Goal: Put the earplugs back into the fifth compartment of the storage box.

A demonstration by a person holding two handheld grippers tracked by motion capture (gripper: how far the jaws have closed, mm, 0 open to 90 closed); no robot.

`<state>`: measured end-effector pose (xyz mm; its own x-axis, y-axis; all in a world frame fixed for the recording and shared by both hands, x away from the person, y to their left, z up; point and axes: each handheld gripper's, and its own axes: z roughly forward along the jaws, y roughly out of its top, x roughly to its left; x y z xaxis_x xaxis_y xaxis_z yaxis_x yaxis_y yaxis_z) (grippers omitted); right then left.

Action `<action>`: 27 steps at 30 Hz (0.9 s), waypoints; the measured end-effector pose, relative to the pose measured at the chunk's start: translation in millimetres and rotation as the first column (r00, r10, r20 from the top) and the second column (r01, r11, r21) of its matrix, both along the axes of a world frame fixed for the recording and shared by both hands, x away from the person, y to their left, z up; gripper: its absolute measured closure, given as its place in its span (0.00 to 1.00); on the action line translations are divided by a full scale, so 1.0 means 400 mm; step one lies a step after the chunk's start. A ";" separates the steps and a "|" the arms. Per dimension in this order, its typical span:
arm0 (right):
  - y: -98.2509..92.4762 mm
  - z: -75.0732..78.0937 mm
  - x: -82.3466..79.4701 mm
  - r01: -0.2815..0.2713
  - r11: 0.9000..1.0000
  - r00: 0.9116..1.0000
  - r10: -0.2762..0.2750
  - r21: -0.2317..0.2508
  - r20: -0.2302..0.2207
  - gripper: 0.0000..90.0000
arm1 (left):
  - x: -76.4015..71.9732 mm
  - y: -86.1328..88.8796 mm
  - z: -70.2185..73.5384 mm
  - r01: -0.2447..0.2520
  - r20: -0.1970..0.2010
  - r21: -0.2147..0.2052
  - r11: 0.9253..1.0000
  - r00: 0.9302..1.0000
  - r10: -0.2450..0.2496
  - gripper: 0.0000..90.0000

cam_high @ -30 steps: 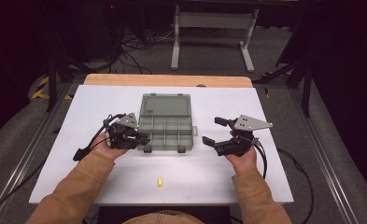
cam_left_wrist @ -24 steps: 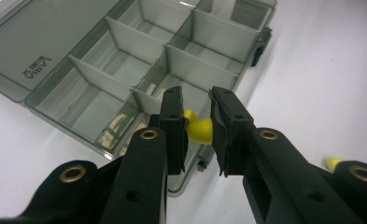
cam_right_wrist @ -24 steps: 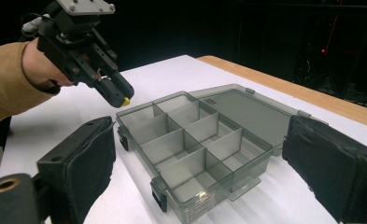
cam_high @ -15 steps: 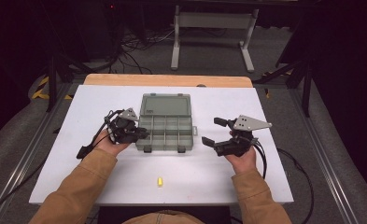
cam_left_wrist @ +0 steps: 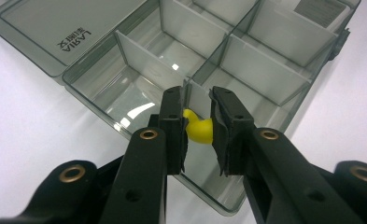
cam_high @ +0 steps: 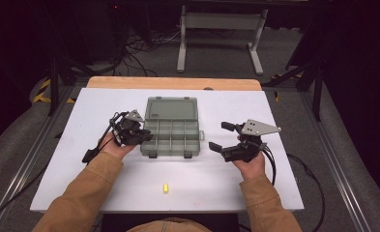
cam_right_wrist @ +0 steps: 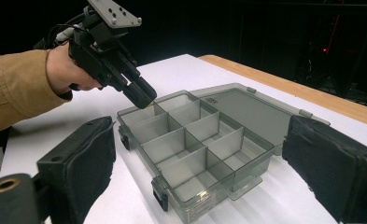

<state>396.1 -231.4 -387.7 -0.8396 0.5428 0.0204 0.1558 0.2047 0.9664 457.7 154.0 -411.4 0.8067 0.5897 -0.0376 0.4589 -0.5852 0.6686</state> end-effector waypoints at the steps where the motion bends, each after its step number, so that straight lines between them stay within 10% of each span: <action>1: 0.000 0.000 0.000 0.000 1.000 1.000 0.000 0.000 0.000 0.11 | -0.001 -0.001 0.000 0.002 -0.003 -0.002 1.000 1.000 -0.002 0.83; 27: 0.000 0.000 -0.001 -0.002 1.000 1.000 0.002 0.000 -0.003 0.11 | 0.011 -0.014 -0.030 0.039 -0.058 0.049 0.998 0.998 -0.036 0.80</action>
<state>395.8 -231.3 -387.8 -0.8408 0.5409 0.0226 0.1578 0.2049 0.9660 461.9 148.2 -423.2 0.8256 0.5615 -0.0555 0.4727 -0.6346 0.6115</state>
